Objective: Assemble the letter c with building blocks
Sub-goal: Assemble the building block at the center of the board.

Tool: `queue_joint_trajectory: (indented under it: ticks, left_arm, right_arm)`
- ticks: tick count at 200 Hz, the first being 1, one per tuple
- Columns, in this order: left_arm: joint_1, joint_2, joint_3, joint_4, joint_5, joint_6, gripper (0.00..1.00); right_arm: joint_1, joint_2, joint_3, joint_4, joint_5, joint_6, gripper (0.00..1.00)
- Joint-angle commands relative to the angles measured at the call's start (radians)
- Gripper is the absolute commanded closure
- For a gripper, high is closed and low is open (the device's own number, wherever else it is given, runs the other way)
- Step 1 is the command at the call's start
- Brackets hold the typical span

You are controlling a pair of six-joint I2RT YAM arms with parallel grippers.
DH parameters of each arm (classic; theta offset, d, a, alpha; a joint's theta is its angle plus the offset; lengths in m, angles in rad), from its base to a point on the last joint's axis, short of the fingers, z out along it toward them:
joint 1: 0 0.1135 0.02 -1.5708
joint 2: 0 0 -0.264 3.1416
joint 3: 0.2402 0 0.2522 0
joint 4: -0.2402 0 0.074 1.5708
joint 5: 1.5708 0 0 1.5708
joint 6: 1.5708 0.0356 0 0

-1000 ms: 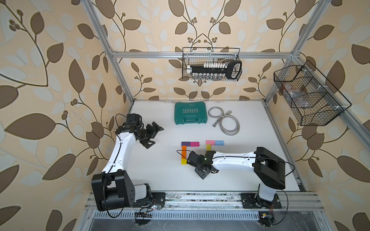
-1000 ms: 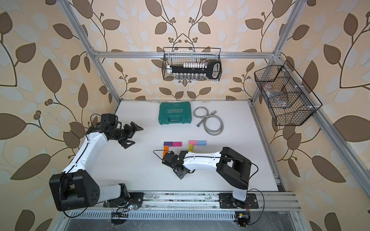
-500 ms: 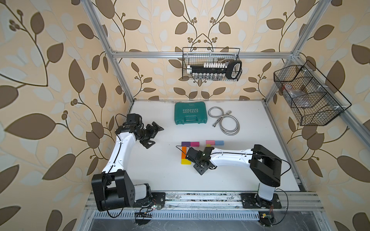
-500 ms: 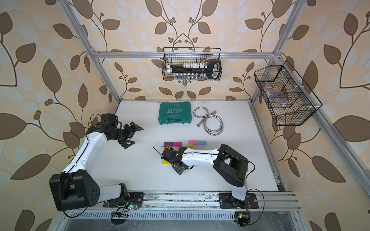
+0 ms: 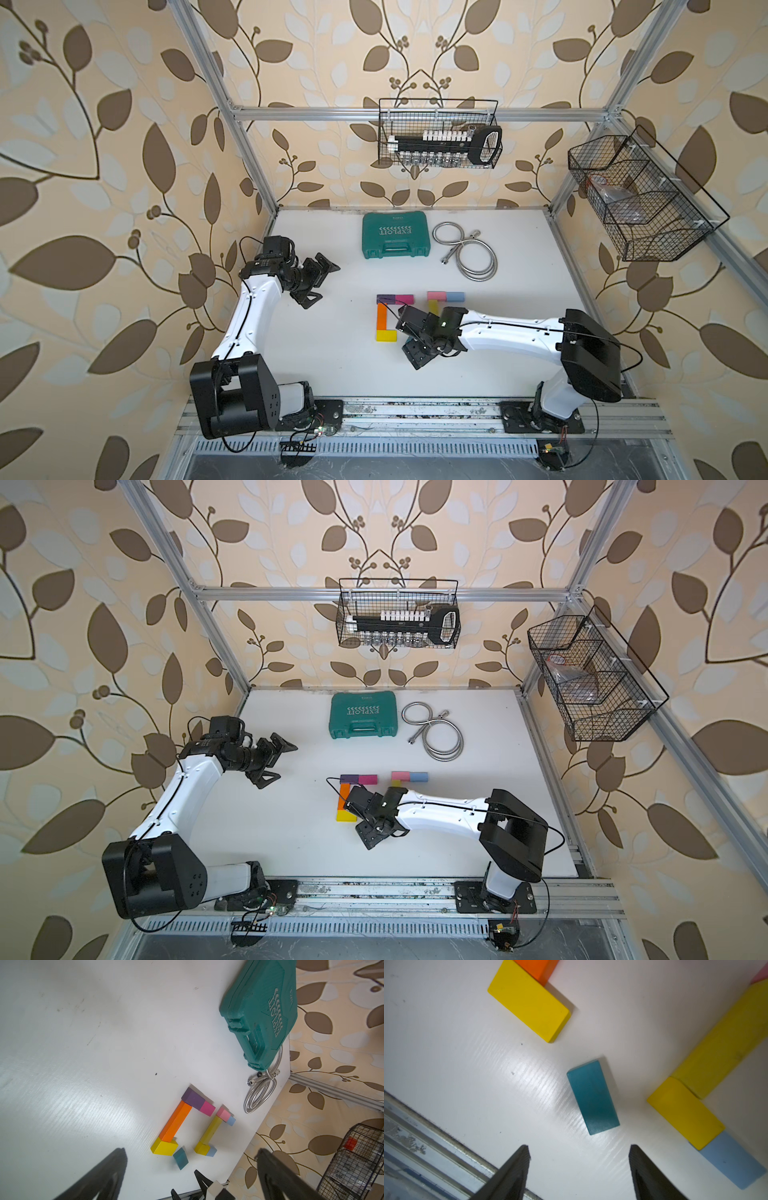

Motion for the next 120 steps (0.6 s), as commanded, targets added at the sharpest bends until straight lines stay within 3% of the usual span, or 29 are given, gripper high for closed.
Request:
queue_joint_trajectory:
  ticks: [1,120]
  left_arm:
    - [-0.01,-0.013,0.004,0.001,-0.008,-0.006,0.01]
    - [-0.011,-0.019,0.02,-0.02,-0.011,0.001,0.01]
  right_arm:
    - [0.008,-0.005,-0.046,0.077,-0.117,0.114,0.24]
    - [-0.004,0.094,-0.059,0.159,-0.144,0.173,0.23]
